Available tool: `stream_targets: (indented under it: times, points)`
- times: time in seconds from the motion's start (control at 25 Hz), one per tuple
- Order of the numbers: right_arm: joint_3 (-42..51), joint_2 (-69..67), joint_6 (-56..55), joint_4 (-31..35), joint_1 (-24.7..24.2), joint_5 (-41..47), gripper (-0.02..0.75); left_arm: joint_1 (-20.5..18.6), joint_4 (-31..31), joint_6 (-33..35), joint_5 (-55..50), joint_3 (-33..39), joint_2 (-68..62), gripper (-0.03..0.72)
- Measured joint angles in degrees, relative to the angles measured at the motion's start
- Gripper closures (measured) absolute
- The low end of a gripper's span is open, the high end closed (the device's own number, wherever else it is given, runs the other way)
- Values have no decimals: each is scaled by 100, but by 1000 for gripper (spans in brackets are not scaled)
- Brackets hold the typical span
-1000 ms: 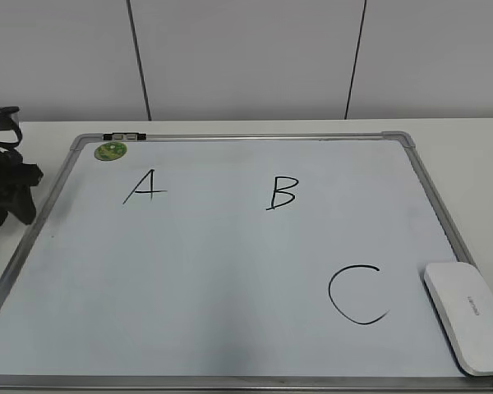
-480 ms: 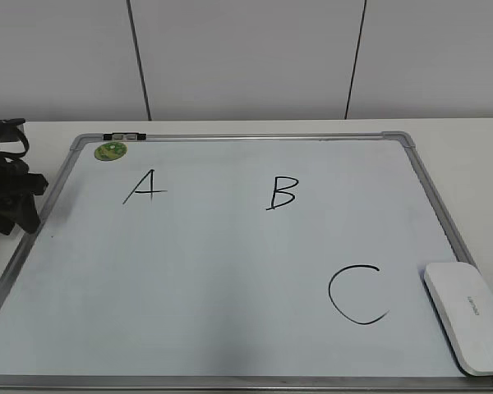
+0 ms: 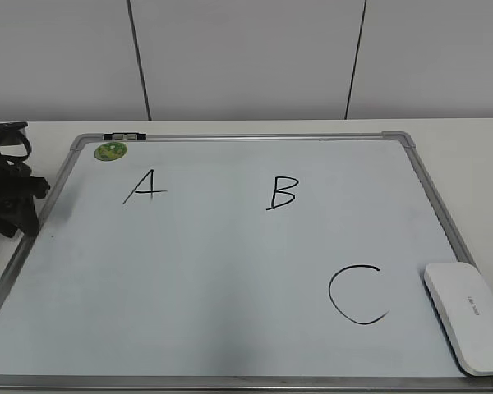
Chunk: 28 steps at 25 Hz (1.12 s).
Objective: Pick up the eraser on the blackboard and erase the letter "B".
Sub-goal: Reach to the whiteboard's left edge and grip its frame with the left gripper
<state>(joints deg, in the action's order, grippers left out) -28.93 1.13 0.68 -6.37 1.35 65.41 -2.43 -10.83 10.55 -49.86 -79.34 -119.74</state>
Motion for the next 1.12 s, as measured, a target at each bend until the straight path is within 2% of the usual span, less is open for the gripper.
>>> stream_targets:
  times: [0.72,0.8,0.92,0.96,1.12]
  points:
    - [0,0,0,0,0,0,148,0,-39,0,35,-39,-93,455]
    - [0,0,0,0,0,0,148,0,-76,0,4,-61,-116,503]
    - [0,0,0,0,0,0,148,0,-148,37,-61,-83,-130,640]
    - [0,0,0,0,0,0,148,0,-160,43,-63,-94,-130,664]
    - [0,0,0,0,0,0,148,0,-219,43,-86,-94,-130,678]
